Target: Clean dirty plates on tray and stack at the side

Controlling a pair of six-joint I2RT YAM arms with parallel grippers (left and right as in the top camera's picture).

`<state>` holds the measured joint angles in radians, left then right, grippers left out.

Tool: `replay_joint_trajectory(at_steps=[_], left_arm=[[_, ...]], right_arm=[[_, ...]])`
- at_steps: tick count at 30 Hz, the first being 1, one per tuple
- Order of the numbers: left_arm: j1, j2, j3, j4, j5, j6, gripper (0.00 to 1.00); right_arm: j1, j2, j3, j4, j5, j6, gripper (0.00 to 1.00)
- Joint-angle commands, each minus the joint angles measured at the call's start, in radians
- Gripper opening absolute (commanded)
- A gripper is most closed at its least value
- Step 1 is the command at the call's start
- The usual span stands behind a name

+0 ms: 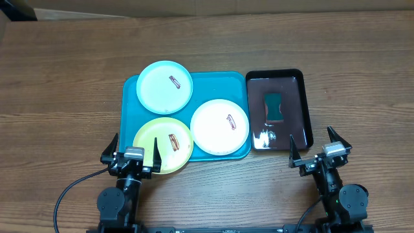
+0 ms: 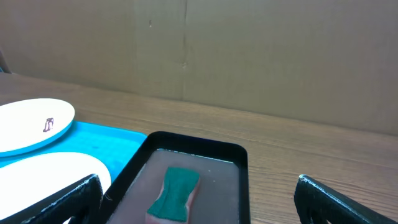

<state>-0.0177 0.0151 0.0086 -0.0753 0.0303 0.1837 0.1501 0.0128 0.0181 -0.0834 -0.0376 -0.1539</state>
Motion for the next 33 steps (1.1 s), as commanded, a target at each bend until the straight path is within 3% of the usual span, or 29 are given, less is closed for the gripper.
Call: replay_joint_trajectory(at_steps=[1, 3, 7, 15, 18, 21, 27, 32, 33], left_arm=[[0.006, -0.009, -0.004, 0.005, 0.047, 0.001, 1.00], [0.006, -0.009, 0.009, -0.003, 0.106, -0.088, 1.00], [0.006, -0.009, 0.113, -0.164, 0.173, -0.275, 1.00], [0.006, 0.101, 0.461, -0.364, 0.242, -0.358, 1.00], [0.006, 0.266, 0.646, -0.467, 0.323, -0.368, 1.00], [0.006, 0.546, 0.930, -0.731, 0.448, -0.363, 1.00], [0.002, 1.067, 1.433, -1.326, 0.462, -0.297, 1.00], [0.002, 1.357, 1.602, -1.492, 0.514, -0.329, 1.00], [0.002, 1.401, 1.604, -1.505, 0.525, -0.329, 0.95]], right_arm=[[-0.008, -0.010, -0.010, 0.002, -0.002, 0.000, 1.00], [-0.008, -0.010, -0.010, 0.002, -0.002, 0.000, 1.00], [-0.008, -0.010, -0.010, 0.002, -0.002, 0.000, 1.00], [-0.008, -0.010, -0.010, 0.002, -0.002, 0.000, 1.00], [-0.008, -0.010, -0.010, 0.002, -0.002, 0.000, 1.00], [-0.008, -0.010, -0.010, 0.002, -0.002, 0.000, 1.00], [-0.008, -0.010, -0.010, 0.002, -0.002, 0.000, 1.00], [-0.008, -0.010, -0.010, 0.002, -0.002, 0.000, 1.00], [-0.008, -0.010, -0.010, 0.002, -0.002, 0.000, 1.00]])
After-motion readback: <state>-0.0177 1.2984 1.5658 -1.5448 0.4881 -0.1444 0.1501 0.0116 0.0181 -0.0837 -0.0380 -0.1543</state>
